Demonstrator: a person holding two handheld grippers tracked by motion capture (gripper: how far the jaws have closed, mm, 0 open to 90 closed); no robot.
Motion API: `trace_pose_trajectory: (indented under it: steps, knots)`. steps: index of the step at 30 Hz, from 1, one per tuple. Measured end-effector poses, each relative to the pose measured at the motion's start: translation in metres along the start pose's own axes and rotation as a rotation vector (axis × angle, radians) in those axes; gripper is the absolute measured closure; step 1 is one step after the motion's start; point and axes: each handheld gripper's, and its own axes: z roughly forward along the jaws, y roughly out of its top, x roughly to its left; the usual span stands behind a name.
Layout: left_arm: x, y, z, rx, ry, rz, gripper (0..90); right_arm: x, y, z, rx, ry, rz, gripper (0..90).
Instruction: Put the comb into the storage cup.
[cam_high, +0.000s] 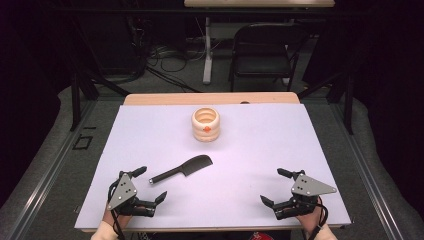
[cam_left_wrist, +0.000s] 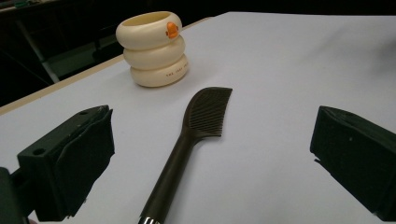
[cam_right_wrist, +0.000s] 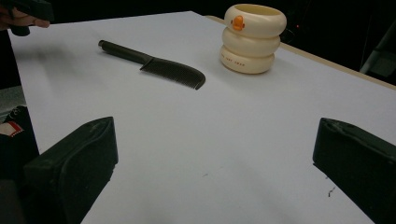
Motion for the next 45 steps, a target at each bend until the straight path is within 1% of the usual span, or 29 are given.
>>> trace_pose_trajectory:
  steps: [11, 13, 14, 15, 16, 17, 18, 22, 23, 24, 28, 29, 31, 33, 34, 35, 38, 39, 40, 41, 42, 43, 45]
  knots:
    - [0.000, 0.000, 0.005, 0.027, -0.007, -0.003, 0.1, -0.002, -0.001, 0.000, 0.001, -0.006, 0.009, 0.0]
    - [0.000, 0.001, 0.007, 0.042, -0.014, 0.004, 0.1, -0.001, -0.002, 0.000, 0.007, -0.005, 0.014, 0.0]
    - [0.000, 0.001, 0.008, 0.060, -0.030, -0.002, 0.1, -0.001, -0.001, -0.001, 0.009, -0.007, 0.010, 0.0]
    - [0.000, 0.001, 0.008, 0.060, -0.030, -0.002, 0.1, 0.000, -0.001, -0.001, 0.010, -0.008, 0.011, 0.0]
    - [0.001, 0.002, 0.009, 0.080, -0.038, -0.002, 0.1, 0.001, -0.001, 0.000, 0.011, -0.008, 0.006, 0.0]
    - [0.001, 0.002, 0.009, 0.080, -0.038, -0.002, 0.1, 0.001, -0.001, 0.000, 0.011, -0.008, 0.006, 0.0]
    - [0.001, 0.002, 0.009, 0.090, -0.040, -0.006, 0.1, 0.002, -0.001, 0.000, 0.011, -0.005, 0.005, 0.0]
    - [0.004, 0.005, 0.011, 0.102, -0.031, -0.013, 0.1, 0.001, -0.002, 0.002, 0.022, 0.004, 0.012, 0.0]
    - [0.005, 0.007, 0.013, 0.119, -0.031, -0.013, 0.1, 0.000, -0.002, 0.002, 0.020, 0.003, 0.015, 0.0]
    - [0.005, 0.007, 0.013, 0.119, -0.031, -0.013, 0.1, 0.000, -0.002, 0.002, 0.020, 0.003, 0.015, 0.0]
    - [0.008, 0.010, 0.015, 0.147, -0.023, -0.011, 0.1, 0.001, -0.001, 0.000, 0.015, -0.009, 0.012, 0.0]
    - [0.009, 0.012, 0.015, 0.164, -0.015, -0.004, 0.1, 0.001, -0.001, 0.001, 0.014, -0.007, 0.009, 0.0]
    - [0.012, 0.015, 0.016, 0.186, -0.017, -0.005, 0.1, 0.002, -0.001, 0.001, 0.020, -0.006, 0.011, 0.0]
    - [0.015, 0.019, 0.018, 0.221, -0.017, -0.012, 0.1, 0.003, -0.001, 0.002, 0.020, -0.006, 0.015, 0.0]
    - [0.017, 0.021, 0.019, 0.235, -0.012, -0.024, 0.2, 0.003, 0.000, 0.002, 0.021, -0.007, 0.012, 0.0]
    - [0.017, 0.021, 0.019, 0.235, -0.012, -0.024, 0.3, 0.003, 0.000, 0.002, 0.023, -0.008, 0.011, 0.0]
    - [0.021, 0.024, 0.023, 0.265, -0.008, -0.020, 0.3, 0.004, 0.000, 0.002, 0.024, -0.010, 0.008, 0.0]
    - [0.023, 0.025, 0.024, 0.279, -0.012, -0.023, 0.3, 0.004, 0.000, 0.002, 0.023, -0.010, 0.008, 0.0]
    - [0.024, 0.026, 0.027, 0.309, -0.015, -0.025, 0.1, 0.003, 0.000, 0.002, 0.024, -0.010, 0.007, 0.0]
    - [0.024, 0.026, 0.027, 0.309, -0.015, -0.025, 0.1, 0.003, 0.000, 0.002, 0.024, -0.009, 0.010, 0.0]
    - [0.026, 0.027, 0.031, 0.348, -0.024, -0.029, 0.0, 0.003, 0.000, 0.002, 0.025, -0.008, 0.009, 0.0]
    - [0.026, 0.027, 0.031, 0.348, -0.024, -0.029, 0.0, 0.003, 0.000, 0.002, 0.025, -0.008, 0.009, 0.0]
    - [0.027, 0.028, 0.035, 0.377, -0.028, -0.024, 0.0, 0.003, -0.001, 0.001, 0.025, -0.005, 0.005, 0.0]
